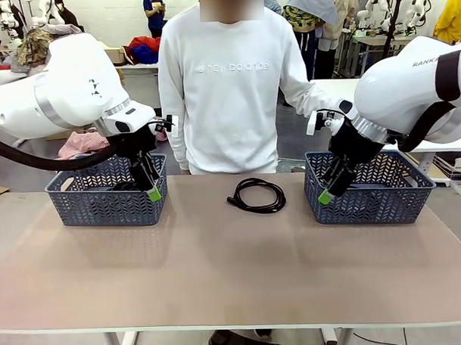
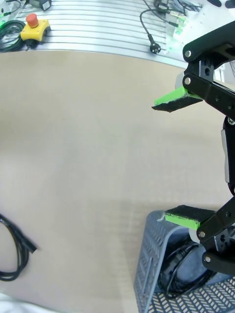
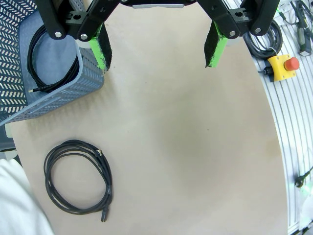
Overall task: Organize the cables according to human instructions.
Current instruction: Pick up a bundle of cables and place it in the basket indicated by the human.
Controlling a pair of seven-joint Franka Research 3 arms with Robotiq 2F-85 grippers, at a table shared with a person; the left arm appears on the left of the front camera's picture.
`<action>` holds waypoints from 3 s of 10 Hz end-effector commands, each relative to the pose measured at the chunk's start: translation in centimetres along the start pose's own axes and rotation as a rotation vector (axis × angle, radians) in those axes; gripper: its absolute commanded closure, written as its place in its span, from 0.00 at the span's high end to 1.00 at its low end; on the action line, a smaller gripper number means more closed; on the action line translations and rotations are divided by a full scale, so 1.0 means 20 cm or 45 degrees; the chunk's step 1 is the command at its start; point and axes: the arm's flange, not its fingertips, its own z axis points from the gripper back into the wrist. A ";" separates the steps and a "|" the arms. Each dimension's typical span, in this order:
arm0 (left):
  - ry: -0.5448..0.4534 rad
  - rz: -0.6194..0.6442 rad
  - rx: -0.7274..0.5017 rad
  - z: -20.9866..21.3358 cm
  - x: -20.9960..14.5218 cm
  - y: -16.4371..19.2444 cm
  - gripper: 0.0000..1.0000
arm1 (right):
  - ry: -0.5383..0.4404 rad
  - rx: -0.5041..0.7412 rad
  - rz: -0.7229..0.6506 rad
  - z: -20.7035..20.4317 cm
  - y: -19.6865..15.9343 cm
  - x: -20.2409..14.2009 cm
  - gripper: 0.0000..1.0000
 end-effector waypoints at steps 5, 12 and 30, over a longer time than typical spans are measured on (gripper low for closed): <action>-0.003 0.000 0.010 0.01 -0.01 0.00 1.00 | 0.155 0.024 0.007 -0.16 -0.19 0.32 1.00; -0.003 0.000 0.010 0.01 -0.01 0.00 1.00 | 0.261 -0.016 0.043 -0.51 -0.21 0.72 1.00; -0.003 0.000 0.010 0.01 -0.01 0.00 1.00 | 0.373 -0.116 0.000 -1.00 -0.26 0.85 1.00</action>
